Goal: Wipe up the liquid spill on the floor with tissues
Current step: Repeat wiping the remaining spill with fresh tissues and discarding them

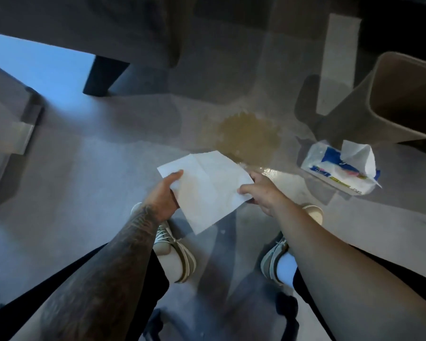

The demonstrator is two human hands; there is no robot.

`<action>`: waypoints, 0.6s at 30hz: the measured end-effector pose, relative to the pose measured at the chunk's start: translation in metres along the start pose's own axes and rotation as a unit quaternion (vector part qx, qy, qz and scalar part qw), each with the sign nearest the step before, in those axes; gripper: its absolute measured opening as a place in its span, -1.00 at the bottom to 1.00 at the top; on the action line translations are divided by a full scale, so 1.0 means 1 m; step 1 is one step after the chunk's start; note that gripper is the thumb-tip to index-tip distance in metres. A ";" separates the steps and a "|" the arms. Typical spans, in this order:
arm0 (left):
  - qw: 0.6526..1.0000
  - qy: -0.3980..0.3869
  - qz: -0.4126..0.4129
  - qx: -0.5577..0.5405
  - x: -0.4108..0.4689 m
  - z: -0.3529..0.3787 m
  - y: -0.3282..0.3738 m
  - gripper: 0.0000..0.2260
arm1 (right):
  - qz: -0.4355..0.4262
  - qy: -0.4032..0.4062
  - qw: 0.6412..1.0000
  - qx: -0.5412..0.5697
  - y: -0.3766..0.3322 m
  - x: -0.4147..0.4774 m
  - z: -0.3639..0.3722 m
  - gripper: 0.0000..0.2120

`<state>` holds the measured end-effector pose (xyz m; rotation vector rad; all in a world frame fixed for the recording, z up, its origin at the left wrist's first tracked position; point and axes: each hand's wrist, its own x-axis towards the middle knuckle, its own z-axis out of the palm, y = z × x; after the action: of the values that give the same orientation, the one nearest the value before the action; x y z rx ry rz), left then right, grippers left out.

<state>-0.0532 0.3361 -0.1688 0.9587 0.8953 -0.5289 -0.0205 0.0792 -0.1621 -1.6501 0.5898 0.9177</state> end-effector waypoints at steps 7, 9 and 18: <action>0.980 0.041 -0.005 0.195 0.049 -0.046 0.008 -0.72 | -0.089 0.031 0.987 -0.130 0.008 0.052 0.019 -0.60; 0.934 0.070 0.030 0.350 0.061 -0.042 0.011 -0.86 | -0.105 0.046 0.986 -0.122 0.007 0.069 0.024 -0.59; 0.853 0.216 0.184 0.438 0.117 -0.044 -0.001 -0.70 | -0.047 0.115 0.992 0.014 0.019 0.117 0.056 -0.44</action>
<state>-0.0084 0.3726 -0.2797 2.1052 0.8242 -0.3840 0.0169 0.1372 -0.2737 -1.7564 0.6714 0.6541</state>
